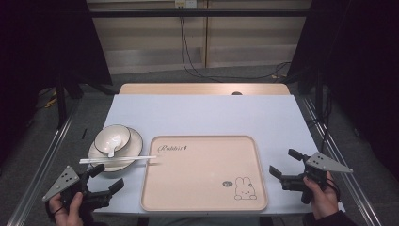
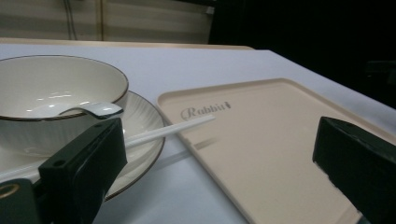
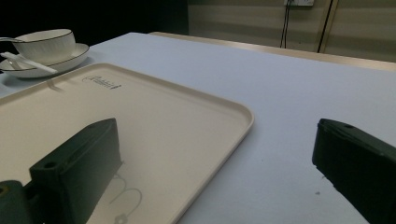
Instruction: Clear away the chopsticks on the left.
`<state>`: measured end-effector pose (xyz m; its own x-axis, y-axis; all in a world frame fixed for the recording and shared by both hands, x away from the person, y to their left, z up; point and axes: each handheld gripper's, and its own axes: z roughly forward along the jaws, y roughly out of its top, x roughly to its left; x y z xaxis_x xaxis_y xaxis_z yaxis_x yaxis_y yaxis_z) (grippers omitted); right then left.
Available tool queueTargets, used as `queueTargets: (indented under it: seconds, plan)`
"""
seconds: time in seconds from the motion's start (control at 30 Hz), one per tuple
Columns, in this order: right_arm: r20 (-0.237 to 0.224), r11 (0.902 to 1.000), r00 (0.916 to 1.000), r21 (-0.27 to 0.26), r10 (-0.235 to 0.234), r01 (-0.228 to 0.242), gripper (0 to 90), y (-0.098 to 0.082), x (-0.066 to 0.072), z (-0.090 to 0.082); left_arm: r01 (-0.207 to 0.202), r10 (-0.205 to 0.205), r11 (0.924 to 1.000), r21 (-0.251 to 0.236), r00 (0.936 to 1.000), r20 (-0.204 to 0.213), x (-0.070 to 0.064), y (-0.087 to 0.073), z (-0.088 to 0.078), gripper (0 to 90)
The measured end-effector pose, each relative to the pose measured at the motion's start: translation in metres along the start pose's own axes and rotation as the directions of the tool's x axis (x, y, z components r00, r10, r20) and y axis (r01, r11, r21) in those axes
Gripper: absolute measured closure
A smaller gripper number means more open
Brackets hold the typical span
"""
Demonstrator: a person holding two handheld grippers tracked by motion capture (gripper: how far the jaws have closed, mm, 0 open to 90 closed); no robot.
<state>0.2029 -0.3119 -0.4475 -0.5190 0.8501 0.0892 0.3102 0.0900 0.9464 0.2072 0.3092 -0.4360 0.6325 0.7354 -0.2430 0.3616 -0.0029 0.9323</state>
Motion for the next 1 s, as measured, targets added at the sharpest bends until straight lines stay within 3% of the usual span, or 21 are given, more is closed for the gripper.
queueTargets:
  seconds: [0.03,0.07,0.13,0.17,0.2,0.23,0.3,0.33,0.5,0.57,0.6,0.67,0.7,0.77,0.87,0.9,0.93,1.0]
  plan:
    - [-0.001,1.0,1.0,0.0,0.002,-0.002,0.9,0.0,0.0,0.0,0.0,0.0,1.0,0.0,1.0,0.0,0.0,0.0,0.0,2.4]
    - [-0.002,1.0,1.0,0.001,0.001,-0.001,0.9,0.0,0.0,0.0,0.033,-0.032,0.9992,-0.022,0.9988,0.037,0.005,-0.001,-0.002,2.2]
    - [-0.003,1.0,1.0,0.0,0.002,-0.002,0.9,0.0,0.0,0.0,0.048,-0.046,0.9983,-0.033,0.9973,0.057,0.007,-0.002,-0.004,2.3]
    - [-0.003,1.0,1.0,0.0,0.002,-0.002,0.9,0.0,0.0,0.0,0.059,-0.055,0.9975,-0.039,0.9929,0.105,0.008,-0.002,-0.004,2.4]
    - [0.001,1.0,1.0,0.001,0.003,-0.003,1.1,0.0,0.0,0.001,0.018,-0.023,0.9993,0.031,0.9905,0.135,0.007,0.001,-0.003,2.0]
    - [0.001,1.0,1.0,0.001,0.003,-0.003,1.1,0.0,0.0,0.001,0.018,-0.023,0.9993,0.031,0.9905,0.135,0.007,0.001,-0.003,1.8]
    - [0.0,1.0,1.0,0.0,0.004,-0.004,1.1,0.0,0.001,0.001,-0.053,0.039,0.9939,0.097,0.9882,0.148,0.005,0.004,-0.001,2.8]
    - [-0.001,1.0,1.0,0.001,-0.004,0.004,1.1,0.0,0.001,0.001,-0.085,0.069,0.9896,0.116,0.9885,0.135,0.007,0.005,-0.002,3.3]
    - [-0.007,1.0,1.0,0.0,-0.002,0.002,1.2,0.0,0.001,0.0,-0.082,0.067,0.99,0.115,0.9896,0.127,0.017,0.007,-0.008,3.3]
    - [-0.011,1.0,0.9999,-0.003,-0.003,0.003,1.2,0.0,0.001,0.0,-0.104,0.088,0.9871,0.122,0.9868,0.136,0.021,0.01,-0.01,3.3]
    - [-0.013,1.0,0.9999,-0.004,-0.003,0.003,1.2,0.0,0.002,0.0,-0.112,0.093,0.9844,0.136,0.986,0.138,0.023,0.013,-0.011,3.3]
    - [-0.016,1.0,0.9998,-0.005,-0.005,0.005,1.3,0.0,0.002,0.0,-0.134,0.104,0.9774,0.163,0.9779,0.181,0.028,0.018,-0.011,4.0]
    - [-0.016,1.0,0.9998,-0.005,-0.005,0.005,1.3,0.0,0.002,0.0,-0.134,0.104,0.9774,0.163,0.9779,0.181,0.028,0.018,-0.011,4.3]
    - [-0.014,1.0,0.9999,-0.006,-0.007,0.007,1.5,0.0,0.002,0.0,-0.174,0.135,0.9647,0.198,0.9713,0.196,0.031,0.022,-0.01,5.8]
    - [-0.022,1.0,0.9998,-0.003,-0.003,0.003,1.6,0.0,0.002,0.001,-0.191,0.135,0.9497,0.248,0.965,0.225,0.035,0.023,-0.007,5.8]
    - [-0.023,1.0,0.9997,-0.001,0.004,-0.004,1.6,0.0,0.002,0.001,-0.191,0.135,0.9497,0.248,0.965,0.225,0.035,0.023,-0.007,5.9]
    - [-0.021,1.0,0.9998,0.005,-0.001,0.001,1.6,0.0,0.002,0.001,-0.204,0.139,0.9416,0.268,0.9601,0.243,0.04,0.025,-0.005,6.2]
    - [-0.025,1.0,0.9997,0.004,0.001,-0.001,1.6,0.0,0.002,0.001,-0.206,0.137,0.939,0.276,0.9591,0.248,0.045,0.027,-0.002,6.6]
